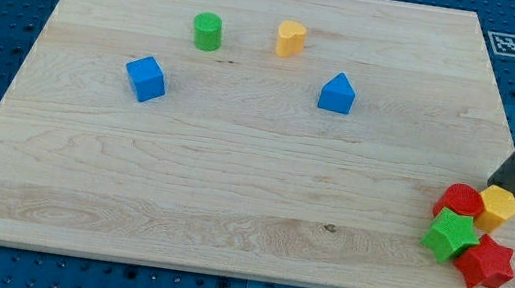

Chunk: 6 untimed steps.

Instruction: Point at the arm blue triangle

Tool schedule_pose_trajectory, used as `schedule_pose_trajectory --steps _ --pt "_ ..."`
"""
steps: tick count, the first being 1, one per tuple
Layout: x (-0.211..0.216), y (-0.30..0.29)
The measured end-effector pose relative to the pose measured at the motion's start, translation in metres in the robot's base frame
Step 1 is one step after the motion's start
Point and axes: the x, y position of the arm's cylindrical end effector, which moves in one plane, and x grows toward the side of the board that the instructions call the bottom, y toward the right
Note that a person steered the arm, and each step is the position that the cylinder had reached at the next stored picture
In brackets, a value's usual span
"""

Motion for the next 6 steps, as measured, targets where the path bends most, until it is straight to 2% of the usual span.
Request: schedule_pose_trajectory --steps 3,5,6 --pt "0.019 -0.013" --pt "-0.081 -0.030" --pt "-0.113 -0.072"
